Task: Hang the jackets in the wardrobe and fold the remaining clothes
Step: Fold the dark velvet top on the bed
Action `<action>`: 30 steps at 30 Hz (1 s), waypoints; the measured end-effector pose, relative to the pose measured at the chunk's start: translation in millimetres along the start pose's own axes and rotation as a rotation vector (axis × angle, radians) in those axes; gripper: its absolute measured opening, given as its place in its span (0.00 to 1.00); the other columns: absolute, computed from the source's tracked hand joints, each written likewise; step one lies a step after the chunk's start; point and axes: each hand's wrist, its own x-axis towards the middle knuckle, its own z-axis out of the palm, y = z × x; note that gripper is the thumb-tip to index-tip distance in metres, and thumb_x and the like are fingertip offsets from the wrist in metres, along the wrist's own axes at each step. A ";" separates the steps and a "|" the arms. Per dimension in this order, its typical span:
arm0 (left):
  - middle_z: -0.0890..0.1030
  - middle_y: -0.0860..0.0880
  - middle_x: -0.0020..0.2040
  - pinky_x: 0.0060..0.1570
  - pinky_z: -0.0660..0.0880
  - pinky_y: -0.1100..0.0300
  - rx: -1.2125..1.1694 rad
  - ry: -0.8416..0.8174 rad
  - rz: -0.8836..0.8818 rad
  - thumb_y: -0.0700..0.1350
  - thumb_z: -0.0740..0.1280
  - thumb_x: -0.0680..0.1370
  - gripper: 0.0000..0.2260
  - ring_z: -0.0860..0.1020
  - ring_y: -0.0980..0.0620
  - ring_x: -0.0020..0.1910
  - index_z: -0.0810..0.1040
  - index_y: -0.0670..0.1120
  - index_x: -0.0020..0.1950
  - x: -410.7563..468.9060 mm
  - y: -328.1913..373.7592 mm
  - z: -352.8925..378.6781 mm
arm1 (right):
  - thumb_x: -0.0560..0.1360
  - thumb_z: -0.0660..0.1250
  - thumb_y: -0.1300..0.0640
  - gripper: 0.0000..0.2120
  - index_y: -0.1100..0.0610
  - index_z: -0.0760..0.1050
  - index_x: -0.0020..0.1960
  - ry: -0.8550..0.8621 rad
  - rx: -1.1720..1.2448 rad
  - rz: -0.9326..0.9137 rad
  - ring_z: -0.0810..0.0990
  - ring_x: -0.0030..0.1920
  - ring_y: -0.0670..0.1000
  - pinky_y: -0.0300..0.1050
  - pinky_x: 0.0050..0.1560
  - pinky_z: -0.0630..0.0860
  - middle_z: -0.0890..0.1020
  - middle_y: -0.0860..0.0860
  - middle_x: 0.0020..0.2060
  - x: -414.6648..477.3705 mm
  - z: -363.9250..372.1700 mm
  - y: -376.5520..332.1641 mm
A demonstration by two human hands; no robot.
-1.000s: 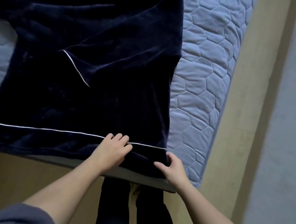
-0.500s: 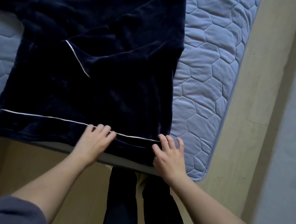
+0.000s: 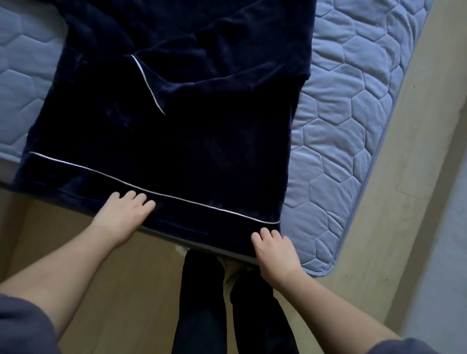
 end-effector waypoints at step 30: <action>0.79 0.47 0.38 0.39 0.70 0.57 -1.064 -0.336 -0.475 0.58 0.68 0.74 0.16 0.79 0.47 0.43 0.72 0.47 0.36 -26.6 -254.0 74.0 | 0.77 0.60 0.56 0.22 0.49 0.65 0.71 -0.119 0.383 0.060 0.71 0.62 0.56 0.49 0.54 0.72 0.70 0.52 0.62 148.9 -172.9 -232.0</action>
